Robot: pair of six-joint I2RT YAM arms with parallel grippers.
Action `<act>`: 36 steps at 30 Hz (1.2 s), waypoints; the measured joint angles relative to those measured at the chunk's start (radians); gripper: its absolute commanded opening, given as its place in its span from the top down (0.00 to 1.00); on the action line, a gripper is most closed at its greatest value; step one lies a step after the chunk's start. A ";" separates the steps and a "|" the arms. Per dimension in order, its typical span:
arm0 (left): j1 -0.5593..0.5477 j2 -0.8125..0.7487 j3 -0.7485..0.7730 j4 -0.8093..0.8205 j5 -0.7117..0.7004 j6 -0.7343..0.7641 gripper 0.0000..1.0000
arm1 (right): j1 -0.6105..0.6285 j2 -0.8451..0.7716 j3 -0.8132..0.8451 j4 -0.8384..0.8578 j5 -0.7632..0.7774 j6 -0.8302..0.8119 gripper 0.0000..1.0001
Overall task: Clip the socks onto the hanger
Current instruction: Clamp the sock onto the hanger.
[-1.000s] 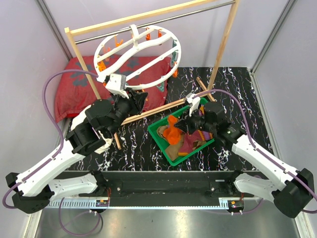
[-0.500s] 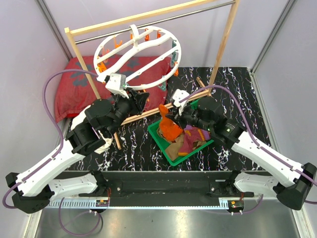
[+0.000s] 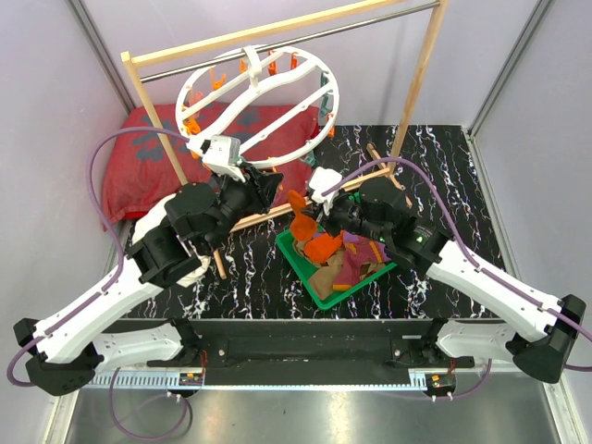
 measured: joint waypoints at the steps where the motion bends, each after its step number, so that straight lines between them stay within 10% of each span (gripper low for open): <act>1: 0.000 0.000 0.000 0.000 0.001 -0.001 1.00 | 0.002 0.001 0.004 0.000 0.000 -0.004 0.99; 36: 0.000 0.041 0.015 -0.007 0.004 -0.037 1.00 | 0.076 0.031 0.080 0.028 0.047 -0.057 1.00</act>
